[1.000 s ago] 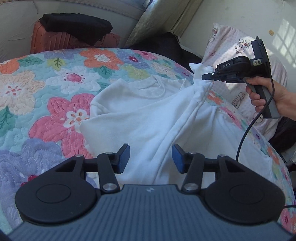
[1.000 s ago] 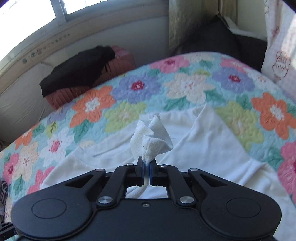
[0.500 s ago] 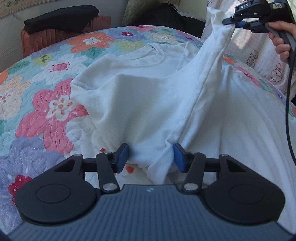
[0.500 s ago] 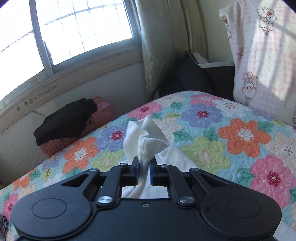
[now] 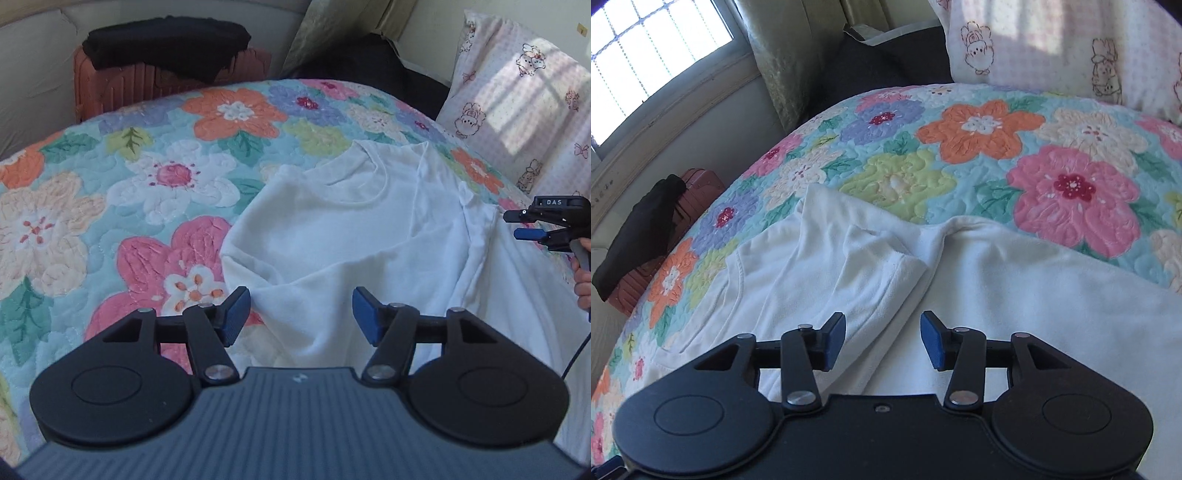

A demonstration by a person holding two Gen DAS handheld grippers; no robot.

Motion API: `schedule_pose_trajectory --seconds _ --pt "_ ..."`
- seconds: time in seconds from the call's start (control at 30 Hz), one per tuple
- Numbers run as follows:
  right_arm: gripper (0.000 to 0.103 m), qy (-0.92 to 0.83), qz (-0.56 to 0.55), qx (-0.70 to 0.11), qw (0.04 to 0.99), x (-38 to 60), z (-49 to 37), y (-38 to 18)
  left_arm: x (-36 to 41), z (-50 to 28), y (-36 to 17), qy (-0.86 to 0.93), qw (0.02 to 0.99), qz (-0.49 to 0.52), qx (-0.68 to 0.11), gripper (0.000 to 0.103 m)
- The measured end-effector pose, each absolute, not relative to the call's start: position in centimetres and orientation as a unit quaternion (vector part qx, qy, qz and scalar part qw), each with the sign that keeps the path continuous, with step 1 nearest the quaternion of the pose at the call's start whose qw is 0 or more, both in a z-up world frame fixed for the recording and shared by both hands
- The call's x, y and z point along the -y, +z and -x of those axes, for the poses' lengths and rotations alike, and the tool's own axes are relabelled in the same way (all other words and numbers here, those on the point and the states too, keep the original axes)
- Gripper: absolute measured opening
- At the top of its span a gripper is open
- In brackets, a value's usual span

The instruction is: Fold clothes

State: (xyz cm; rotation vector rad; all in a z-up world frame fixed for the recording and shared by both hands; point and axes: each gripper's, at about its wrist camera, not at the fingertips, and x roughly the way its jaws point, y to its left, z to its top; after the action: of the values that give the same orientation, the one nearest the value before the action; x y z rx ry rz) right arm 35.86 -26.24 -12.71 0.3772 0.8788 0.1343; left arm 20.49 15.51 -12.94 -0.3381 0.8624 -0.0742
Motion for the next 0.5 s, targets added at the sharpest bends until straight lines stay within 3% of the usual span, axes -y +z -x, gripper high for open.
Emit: schedule_pose_trajectory --seconds 0.07,0.1,0.13,0.17,0.47,0.5 --pt "0.063 0.068 -0.21 -0.426 0.877 26.1 -36.4 -13.1 -14.7 -20.6 -13.9 -0.034 0.903 0.144 -0.404 0.058" --pt "0.065 0.067 -0.225 -0.429 0.872 26.0 -36.7 -13.3 -14.3 -20.6 -14.3 -0.033 0.908 0.132 -0.397 0.047" --pt "0.065 0.064 -0.238 -0.432 0.868 26.0 -37.1 -13.6 -13.8 -20.6 -14.7 -0.032 0.913 0.121 -0.389 0.018" --pt "0.065 0.06 -0.248 -0.433 0.865 26.1 -37.4 -13.9 -13.3 -20.4 -14.8 -0.042 0.918 0.1 -0.381 0.012" --pt "0.065 0.021 -0.265 -0.41 0.872 26.8 -39.2 -15.9 -13.9 -18.2 -13.0 -0.024 0.937 0.103 -0.334 0.008" --pt "0.06 0.014 -0.249 -0.399 0.883 26.7 -39.0 -15.7 -13.7 -18.0 -12.8 -0.022 0.939 0.093 -0.33 0.008"
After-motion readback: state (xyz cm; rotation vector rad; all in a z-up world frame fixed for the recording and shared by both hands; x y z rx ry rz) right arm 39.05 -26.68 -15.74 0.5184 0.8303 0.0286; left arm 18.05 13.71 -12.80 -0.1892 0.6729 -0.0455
